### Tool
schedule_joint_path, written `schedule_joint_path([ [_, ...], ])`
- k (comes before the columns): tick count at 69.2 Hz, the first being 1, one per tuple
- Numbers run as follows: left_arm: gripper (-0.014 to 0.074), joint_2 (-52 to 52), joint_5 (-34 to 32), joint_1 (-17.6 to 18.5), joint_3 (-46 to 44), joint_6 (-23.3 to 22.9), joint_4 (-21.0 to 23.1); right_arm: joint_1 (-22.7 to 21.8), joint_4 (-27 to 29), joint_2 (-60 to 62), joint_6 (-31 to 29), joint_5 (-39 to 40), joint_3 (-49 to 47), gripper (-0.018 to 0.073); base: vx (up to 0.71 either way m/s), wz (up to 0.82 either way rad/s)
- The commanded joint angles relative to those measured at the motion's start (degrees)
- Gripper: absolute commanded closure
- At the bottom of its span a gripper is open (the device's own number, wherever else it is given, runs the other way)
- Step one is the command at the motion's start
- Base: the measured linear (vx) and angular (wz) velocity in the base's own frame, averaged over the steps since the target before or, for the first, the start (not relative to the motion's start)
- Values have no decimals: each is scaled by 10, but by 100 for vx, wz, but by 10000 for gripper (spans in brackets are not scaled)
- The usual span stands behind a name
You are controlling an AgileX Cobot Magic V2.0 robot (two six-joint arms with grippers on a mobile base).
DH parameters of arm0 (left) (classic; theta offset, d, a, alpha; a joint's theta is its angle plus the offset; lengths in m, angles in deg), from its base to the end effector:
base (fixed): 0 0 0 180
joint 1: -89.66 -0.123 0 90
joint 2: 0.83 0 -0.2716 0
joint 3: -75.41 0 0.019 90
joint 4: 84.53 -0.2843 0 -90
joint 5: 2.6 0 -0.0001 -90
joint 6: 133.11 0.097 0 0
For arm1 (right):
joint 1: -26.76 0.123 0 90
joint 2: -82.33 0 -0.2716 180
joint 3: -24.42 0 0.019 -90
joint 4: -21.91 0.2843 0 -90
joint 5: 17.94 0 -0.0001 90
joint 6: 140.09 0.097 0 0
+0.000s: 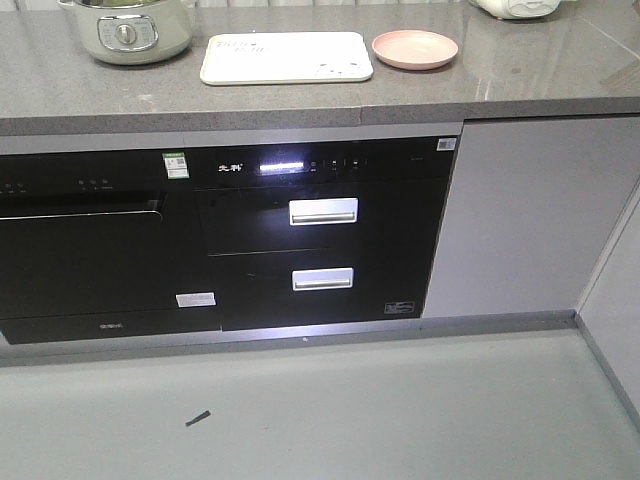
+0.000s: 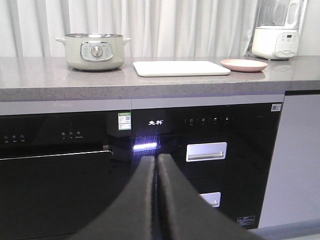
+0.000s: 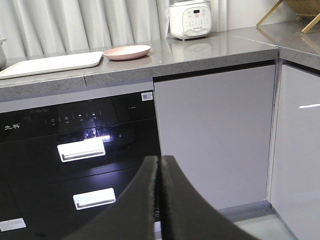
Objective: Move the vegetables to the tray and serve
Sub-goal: 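Drive closer and align the base facing the tray and plate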
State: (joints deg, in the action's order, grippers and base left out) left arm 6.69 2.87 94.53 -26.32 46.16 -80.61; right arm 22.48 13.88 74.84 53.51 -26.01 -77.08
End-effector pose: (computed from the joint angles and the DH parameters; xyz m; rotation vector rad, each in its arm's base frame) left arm 0.1094 -0.0100 0.1962 0.0084 1.5942 -0.1344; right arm 0.1093 -0.0101 0.1904 0.1569 1.6328 0.0022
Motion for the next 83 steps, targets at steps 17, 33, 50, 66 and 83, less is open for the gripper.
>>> schedule_joint_path([
  [17,602,-7,-44,0,16,0,5,-4,-3,4,-2,45,8,562,12,2],
  [33,602,-7,-44,0,16,0,5,-4,-3,4,-2,45,8,562,11,2],
  [50,602,-7,-44,0,16,0,5,-4,-3,4,-2,45,8,562,10,3],
  [66,602,-7,-44,0,16,0,5,-4,-3,4,-2,45,8,562,9,3],
  [83,602,-7,-44,0,16,0,5,-4,-3,4,-2,45,8,562,7,3],
])
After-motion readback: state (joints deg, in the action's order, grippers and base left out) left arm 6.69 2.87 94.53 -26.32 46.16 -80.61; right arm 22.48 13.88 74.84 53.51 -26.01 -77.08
